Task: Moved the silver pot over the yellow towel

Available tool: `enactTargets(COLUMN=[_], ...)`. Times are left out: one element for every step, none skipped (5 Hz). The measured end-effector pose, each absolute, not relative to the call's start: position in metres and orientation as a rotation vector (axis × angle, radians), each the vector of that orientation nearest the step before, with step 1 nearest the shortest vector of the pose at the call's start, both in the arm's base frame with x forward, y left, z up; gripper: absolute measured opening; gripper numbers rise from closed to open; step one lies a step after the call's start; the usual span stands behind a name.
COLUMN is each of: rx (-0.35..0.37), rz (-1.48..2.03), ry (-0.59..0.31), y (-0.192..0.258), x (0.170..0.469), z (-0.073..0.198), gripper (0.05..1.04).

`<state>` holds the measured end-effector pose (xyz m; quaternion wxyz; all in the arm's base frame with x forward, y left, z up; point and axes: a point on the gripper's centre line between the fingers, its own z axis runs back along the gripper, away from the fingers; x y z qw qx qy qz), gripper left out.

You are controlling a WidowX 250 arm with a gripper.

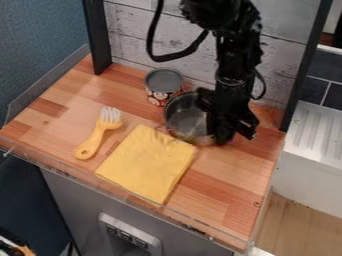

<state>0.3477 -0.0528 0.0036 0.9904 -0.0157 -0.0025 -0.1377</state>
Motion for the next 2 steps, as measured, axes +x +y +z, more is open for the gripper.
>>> enactTargets(rx=[-0.046,-0.048], rz=[-0.212,-0.155], ry=[-0.126,-0.150], y=[-0.063,-0.063], x=[0.352,0.343], z=[0.053,0.076], gripper=[0.536,0.846])
